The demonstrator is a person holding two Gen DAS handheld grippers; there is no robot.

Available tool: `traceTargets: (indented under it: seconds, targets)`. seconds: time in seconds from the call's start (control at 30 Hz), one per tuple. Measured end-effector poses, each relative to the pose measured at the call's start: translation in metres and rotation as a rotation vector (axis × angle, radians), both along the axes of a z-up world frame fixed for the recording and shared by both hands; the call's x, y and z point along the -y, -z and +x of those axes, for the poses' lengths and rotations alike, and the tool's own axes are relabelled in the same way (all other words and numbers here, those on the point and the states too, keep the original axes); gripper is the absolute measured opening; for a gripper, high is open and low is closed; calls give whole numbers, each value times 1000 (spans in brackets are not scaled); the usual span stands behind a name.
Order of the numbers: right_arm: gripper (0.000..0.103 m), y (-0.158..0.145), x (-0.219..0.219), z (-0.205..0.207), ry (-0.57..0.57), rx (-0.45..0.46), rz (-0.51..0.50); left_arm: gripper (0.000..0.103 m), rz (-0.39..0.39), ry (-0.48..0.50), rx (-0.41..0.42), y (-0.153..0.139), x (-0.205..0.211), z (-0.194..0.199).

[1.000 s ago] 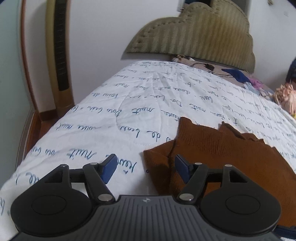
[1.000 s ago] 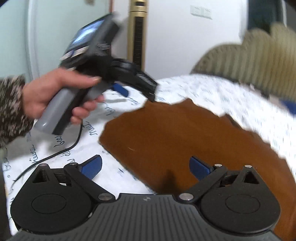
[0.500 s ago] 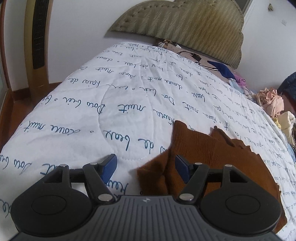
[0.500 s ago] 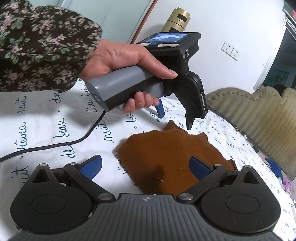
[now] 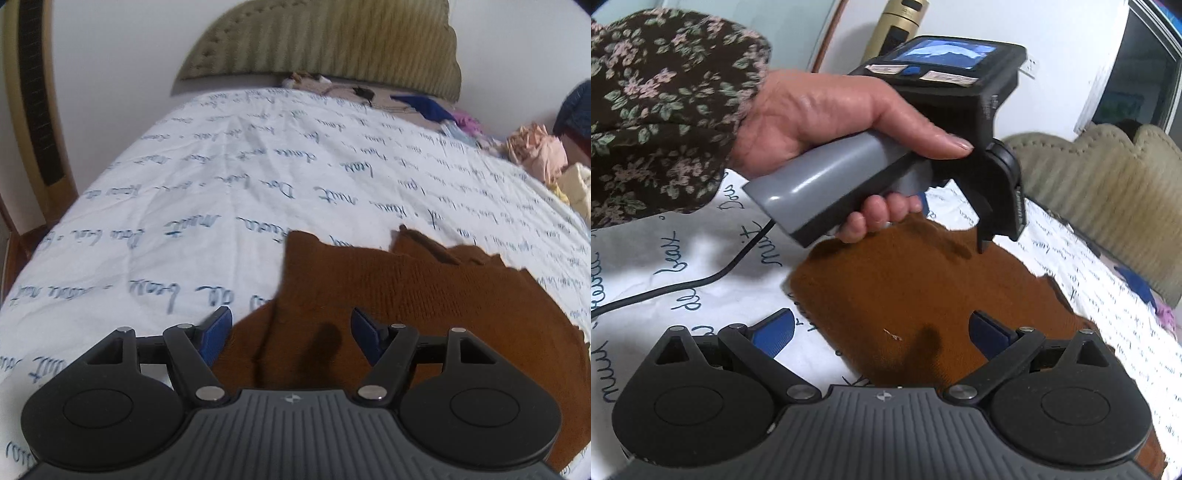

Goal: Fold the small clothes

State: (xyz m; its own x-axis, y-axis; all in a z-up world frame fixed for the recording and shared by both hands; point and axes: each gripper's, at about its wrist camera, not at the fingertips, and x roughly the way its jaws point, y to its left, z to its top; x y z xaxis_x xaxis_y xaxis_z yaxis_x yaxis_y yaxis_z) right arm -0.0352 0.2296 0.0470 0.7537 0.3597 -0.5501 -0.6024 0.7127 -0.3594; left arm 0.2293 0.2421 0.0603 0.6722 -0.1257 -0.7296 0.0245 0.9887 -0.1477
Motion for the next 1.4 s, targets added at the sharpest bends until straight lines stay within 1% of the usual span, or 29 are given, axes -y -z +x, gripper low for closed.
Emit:
traceTargets:
  seconds: [0.13,0.17,0.23,0.37,0.5,0.6,0.7,0.77,0.87,0.97,1.0,1.13,1.23,1.4]
  targets:
    - [99,4,-5,-2,10,6,-4,71,42,9,-19,7,7,7]
    - [99,5,-6,-2,11,7,-6,71,47,11,-19,7,8,7]
    - [99,7,-10,-4,8,7,-13,75,58,20,-21,9,10,8]
    - [99,13,-16,-8,9,12,-27,75,87,37,-13,10,16,11]
    - [98,12,-18,-12,7,33,-24,75,101,55,-7,11,19,15]
    - [97,10,-19,-13,19,19,-10,75,102,73,-1,10,19,18]
    - [97,9,-17,-10,34,14,2,75,80,84,-10,9,15,21]
    - [98,9,-18,-11,41,20,1,75,39,94,-18,7,10,24]
    - [99,11,-20,-14,46,30,-3,75,-56,109,-43,2,-2,29]
    - [100,11,-23,-15,45,48,-8,75,-178,109,-98,2,-15,38]
    - [100,11,-25,-16,48,49,-8,75,-195,107,-106,2,-17,39]
    - [101,12,-22,-9,58,44,9,75,-193,114,-131,3,-15,46]
    - [102,13,-17,-2,61,31,27,75,-149,143,-138,5,-4,46]
    - [102,13,-11,5,63,5,56,75,-109,200,-160,6,14,44]
